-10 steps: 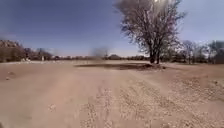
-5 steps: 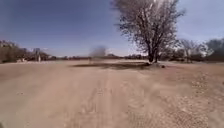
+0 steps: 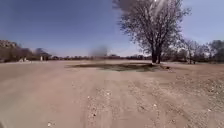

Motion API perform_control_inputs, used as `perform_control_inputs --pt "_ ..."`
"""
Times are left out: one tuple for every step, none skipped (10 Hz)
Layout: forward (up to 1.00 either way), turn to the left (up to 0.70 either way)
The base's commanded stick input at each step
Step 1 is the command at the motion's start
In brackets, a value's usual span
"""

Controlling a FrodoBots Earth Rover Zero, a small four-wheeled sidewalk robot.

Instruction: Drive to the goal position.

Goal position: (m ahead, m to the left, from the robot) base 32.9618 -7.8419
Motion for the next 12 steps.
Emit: perform_control_inputs --pt "1.00 0.00" --pt "1.00 0.00" --pt "1.00 0.00" --pt "1.00 0.00" --pt "1.00 0.00" --pt "1.00 0.00" --pt "1.00 0.00" --pt "1.00 0.00" --pt "1.00 0.00" --pt "1.00 0.00" --pt "1.00 0.00" --pt "1.00 -0.01"
